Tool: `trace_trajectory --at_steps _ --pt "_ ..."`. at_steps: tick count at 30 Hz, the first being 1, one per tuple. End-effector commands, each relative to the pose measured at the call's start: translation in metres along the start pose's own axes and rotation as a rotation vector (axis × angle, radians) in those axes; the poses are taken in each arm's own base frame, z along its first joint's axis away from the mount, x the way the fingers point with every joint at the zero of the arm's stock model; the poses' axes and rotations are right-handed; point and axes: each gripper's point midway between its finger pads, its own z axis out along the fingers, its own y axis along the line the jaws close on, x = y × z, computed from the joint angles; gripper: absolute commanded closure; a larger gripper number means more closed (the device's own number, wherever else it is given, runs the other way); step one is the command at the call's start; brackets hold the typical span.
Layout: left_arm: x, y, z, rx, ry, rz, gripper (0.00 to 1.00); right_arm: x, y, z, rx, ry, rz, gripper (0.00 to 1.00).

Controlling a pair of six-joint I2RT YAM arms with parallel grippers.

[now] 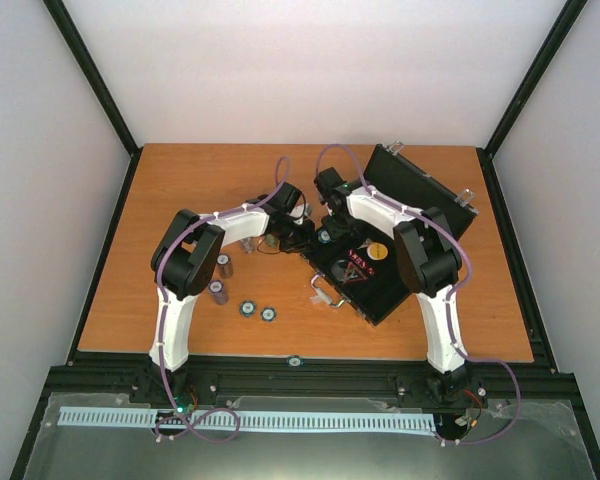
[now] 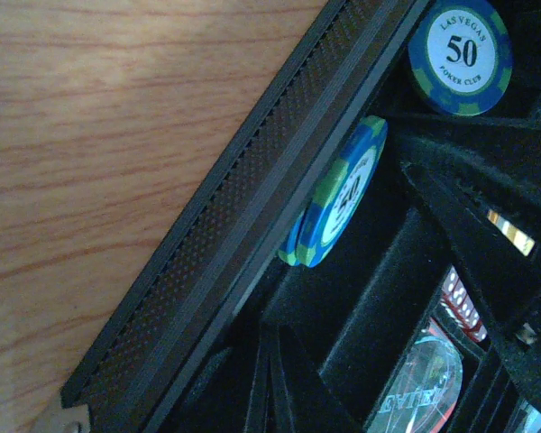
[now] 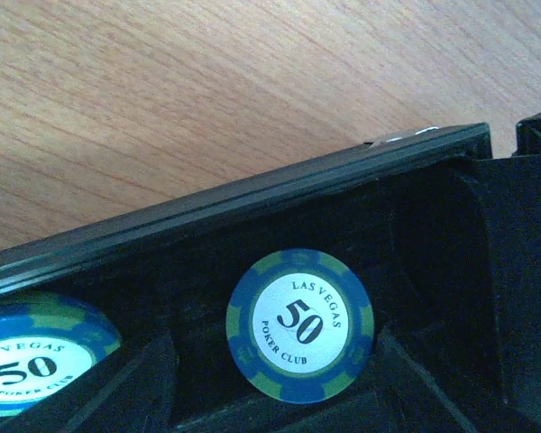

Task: Pack up texas hold em set

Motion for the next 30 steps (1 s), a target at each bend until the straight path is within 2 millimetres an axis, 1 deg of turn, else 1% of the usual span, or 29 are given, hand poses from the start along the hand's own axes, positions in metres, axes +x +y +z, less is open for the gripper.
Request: trace_trajectory --at_steps 1,6,8,9,11,12,15,21,25,30 --pt "0.006 0.028 0.001 -0.081 0.012 -0.018 0.99 0.007 -0.012 0.014 0.065 0.046 -0.020 0.40" --pt "0.007 0.029 0.000 -0.083 0.016 -0.020 0.99 0.009 -0.023 0.025 0.133 0.066 -0.037 0.43" --pt "0.009 0.030 0.002 -0.083 0.021 -0.020 0.99 0.009 -0.027 0.027 0.157 0.070 -0.044 0.47" --pt "0.009 0.030 0.002 -0.083 0.021 -0.019 0.99 0.010 -0.028 0.028 0.158 0.072 -0.046 0.52" --pt "0.009 0.031 0.002 -0.084 0.022 -0.021 0.99 0.011 -0.027 0.029 0.151 0.075 -0.038 0.70" --pt "0.009 0.032 0.002 -0.084 0.022 -0.021 0.99 0.012 -0.027 0.030 0.147 0.076 -0.037 0.75" --pt "0.009 0.032 0.002 -0.083 0.022 -0.021 0.99 0.011 -0.025 0.028 0.132 0.069 -0.025 0.76" --pt "0.008 0.031 0.002 -0.081 0.020 -0.023 0.99 0.005 -0.026 0.014 0.117 0.033 0.009 0.77" --pt "0.008 0.032 0.003 -0.084 0.019 -0.024 0.99 -0.003 -0.031 0.000 0.106 -0.003 0.039 0.77" --pt "0.008 0.033 0.002 -0.086 0.017 -0.024 0.99 -0.017 -0.043 -0.018 0.092 -0.047 0.082 0.77"
